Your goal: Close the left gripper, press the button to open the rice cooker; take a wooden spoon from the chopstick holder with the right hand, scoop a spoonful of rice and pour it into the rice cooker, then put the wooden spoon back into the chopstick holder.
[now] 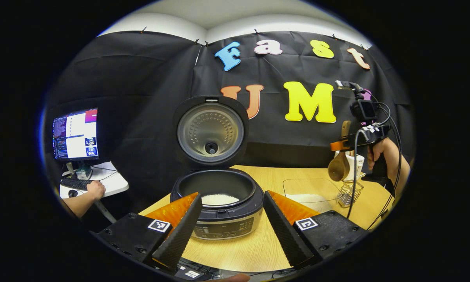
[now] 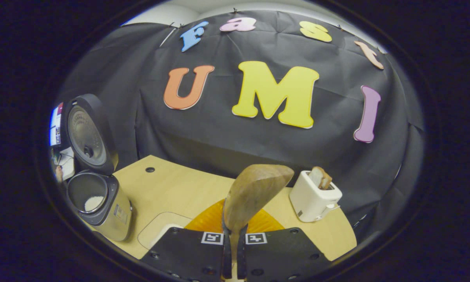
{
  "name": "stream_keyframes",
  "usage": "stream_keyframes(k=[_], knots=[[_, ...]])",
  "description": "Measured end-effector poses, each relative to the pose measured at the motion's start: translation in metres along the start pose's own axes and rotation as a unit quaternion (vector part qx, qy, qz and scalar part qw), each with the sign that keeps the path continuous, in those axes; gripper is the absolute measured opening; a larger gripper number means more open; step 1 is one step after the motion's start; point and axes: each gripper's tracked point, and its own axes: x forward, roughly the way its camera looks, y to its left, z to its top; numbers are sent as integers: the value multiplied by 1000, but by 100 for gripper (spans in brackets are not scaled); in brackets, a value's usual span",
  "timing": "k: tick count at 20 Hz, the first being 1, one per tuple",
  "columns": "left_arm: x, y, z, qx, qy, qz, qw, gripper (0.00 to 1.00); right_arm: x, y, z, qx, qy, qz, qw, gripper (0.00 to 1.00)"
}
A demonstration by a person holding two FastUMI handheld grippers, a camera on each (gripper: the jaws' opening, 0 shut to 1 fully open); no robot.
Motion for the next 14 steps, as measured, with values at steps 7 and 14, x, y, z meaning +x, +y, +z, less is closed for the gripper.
stream_keyframes(k=[7, 14], knots=[[-4, -2, 7, -16, -10, -9, 1000, 99, 36, 29, -61, 1, 34, -55, 998, 6], [-9, 4, 14, -25, -27, -17, 999, 99, 49, 18, -76, -16, -6, -178, 984, 6]])
